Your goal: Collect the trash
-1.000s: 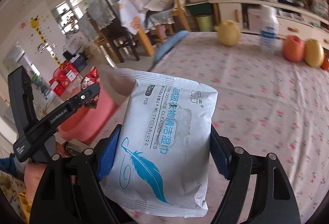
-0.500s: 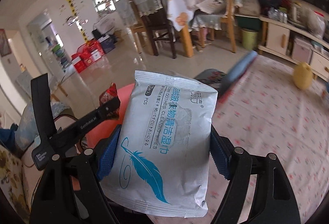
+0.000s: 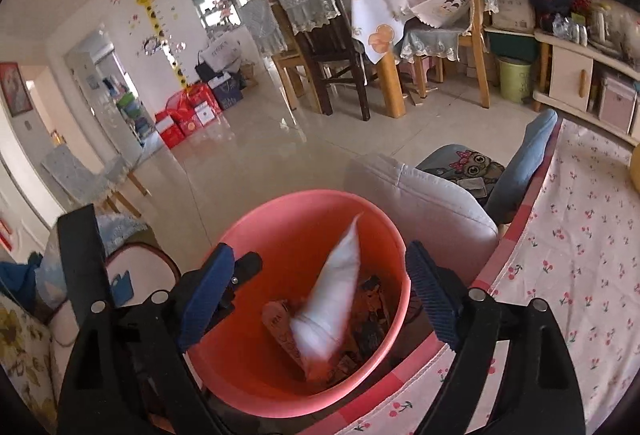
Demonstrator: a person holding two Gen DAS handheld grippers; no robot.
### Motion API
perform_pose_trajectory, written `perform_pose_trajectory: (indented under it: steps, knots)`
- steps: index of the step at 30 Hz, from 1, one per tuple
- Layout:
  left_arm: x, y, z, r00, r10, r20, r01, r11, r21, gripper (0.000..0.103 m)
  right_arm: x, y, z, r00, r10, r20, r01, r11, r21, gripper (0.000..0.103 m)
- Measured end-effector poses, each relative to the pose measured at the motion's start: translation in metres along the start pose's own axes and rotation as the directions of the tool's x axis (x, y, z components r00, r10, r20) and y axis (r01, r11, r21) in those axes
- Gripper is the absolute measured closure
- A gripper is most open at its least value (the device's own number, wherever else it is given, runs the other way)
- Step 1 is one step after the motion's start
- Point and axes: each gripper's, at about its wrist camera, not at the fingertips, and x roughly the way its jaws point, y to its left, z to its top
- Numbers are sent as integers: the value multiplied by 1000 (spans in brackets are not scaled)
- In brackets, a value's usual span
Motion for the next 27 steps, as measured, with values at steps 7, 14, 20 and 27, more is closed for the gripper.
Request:
perform_pose_trajectory:
  steps: [7, 14, 20, 27]
  knots:
    - [-6, -6, -1, 998, 56, 32, -57, 998, 21, 21, -22, -9, -20, 993, -114, 41, 116, 993, -33, 13]
    - [-13, -31, -8, 993, 94, 67, -102, 987, 124, 15, -48, -22, -43, 978, -202, 51, 203, 979, -29, 12]
    - [-20, -60, -19, 990, 105, 93, -125, 962, 242, 10, -66, -33, -58, 960, -275, 46, 276, 960, -38, 12]
    - [-31, -87, -30, 990, 63, 126, -100, 947, 307, 8, -93, -52, -79, 939, -343, 35, 343, 939, -13, 12]
